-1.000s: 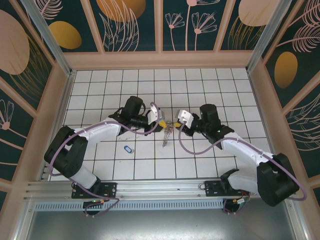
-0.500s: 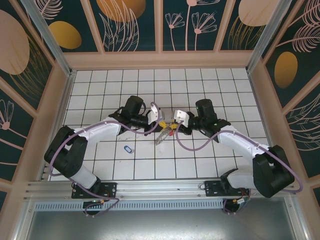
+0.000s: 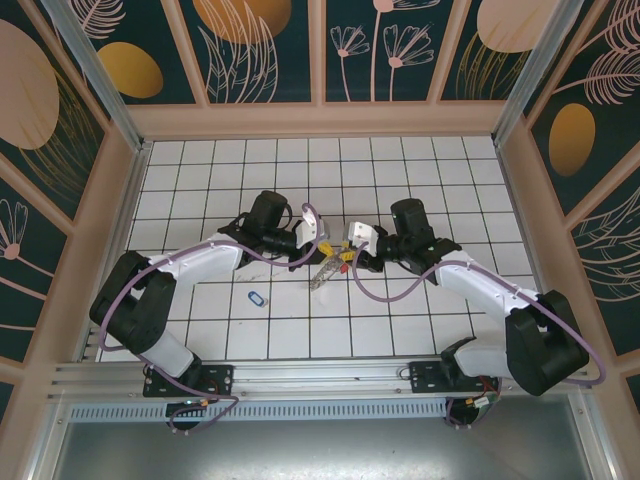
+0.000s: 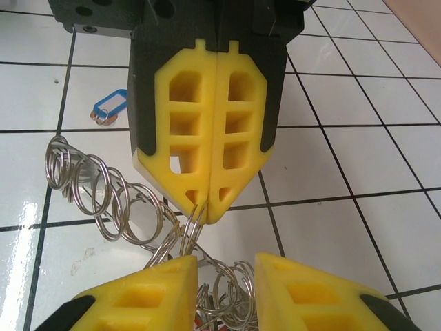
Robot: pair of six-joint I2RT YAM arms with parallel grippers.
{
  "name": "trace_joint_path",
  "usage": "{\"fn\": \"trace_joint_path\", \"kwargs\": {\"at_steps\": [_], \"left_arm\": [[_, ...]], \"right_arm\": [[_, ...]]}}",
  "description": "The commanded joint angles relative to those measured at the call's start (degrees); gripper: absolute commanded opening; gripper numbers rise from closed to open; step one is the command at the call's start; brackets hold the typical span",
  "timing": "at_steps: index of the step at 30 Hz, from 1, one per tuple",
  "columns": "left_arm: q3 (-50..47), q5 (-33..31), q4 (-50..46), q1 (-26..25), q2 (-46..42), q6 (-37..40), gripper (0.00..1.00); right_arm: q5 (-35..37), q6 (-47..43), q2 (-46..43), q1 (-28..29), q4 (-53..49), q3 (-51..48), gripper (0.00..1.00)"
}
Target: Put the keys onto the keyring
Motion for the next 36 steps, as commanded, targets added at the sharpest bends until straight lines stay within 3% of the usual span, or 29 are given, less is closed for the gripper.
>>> {"fn": "trace_joint_path", "kwargs": {"at_steps": [1,23,36], "left_arm": [[2.0,1.9,0.2,0.0,0.6,0.5,0.00],[2.5,1.6,0.4,0.0,1.9,-1.7,0.00],[2.4,3.7,1.0,0.0,1.1,-1.2,0.00]], "right_arm": [[-4.0,0.4,1.2,0.8,-0.9,2.0,0.30],[-5.1,2.3,-1.5,-1.0,-1.5,-0.8,0.36],[-2.8,3.8,-0.1,-0.3,3.0,-1.2,0.19]]}}
